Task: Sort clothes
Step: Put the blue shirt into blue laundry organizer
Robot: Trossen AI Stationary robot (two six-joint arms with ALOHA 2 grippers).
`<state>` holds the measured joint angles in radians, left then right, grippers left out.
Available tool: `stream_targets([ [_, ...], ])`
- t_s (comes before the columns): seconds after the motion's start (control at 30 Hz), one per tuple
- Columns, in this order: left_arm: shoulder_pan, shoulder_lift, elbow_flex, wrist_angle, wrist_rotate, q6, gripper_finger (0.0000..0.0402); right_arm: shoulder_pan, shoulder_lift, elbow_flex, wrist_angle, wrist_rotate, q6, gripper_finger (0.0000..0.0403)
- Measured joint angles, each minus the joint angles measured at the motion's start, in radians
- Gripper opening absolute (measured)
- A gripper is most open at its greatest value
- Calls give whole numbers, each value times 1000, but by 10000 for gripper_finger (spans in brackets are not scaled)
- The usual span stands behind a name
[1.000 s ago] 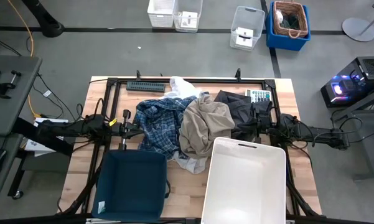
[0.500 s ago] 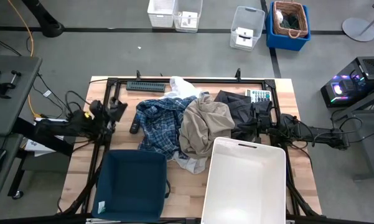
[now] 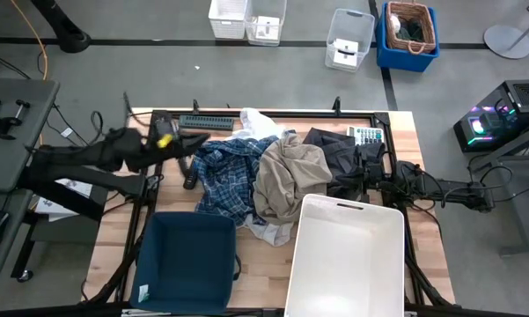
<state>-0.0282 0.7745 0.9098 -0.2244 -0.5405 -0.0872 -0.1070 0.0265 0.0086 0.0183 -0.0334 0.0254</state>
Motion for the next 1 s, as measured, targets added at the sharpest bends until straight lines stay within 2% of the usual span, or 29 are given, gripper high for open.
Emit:
stream_targets([
  [0.1,28,85,135,-169,-161,-40,0,0,0,0,0,0,0,0],
  [0.17,61,123,180,-249,-169,-54,0,0,0,0,0,0,0,0],
  [0.23,95,152,192,-293,-97,-115,0,0,0,0,0,0,0,0],
  [0.43,211,243,151,-431,267,-280,0,0,0,0,0,0,0,0],
  [0.57,300,338,163,-553,408,-294,15,0,0,0,0,0,0,0],
  [0.7,397,415,187,-556,555,-214,69,0,0,0,0,0,0,0],
  [0.83,425,495,192,-558,658,-70,145,0,0,0,0,0,0,0],
  [0.9,419,533,192,-558,692,9,183,0,0,0,0,0,0,0],
  [1.0,396,588,192,-564,671,135,238,0,0,0,0,0,0,0],
])
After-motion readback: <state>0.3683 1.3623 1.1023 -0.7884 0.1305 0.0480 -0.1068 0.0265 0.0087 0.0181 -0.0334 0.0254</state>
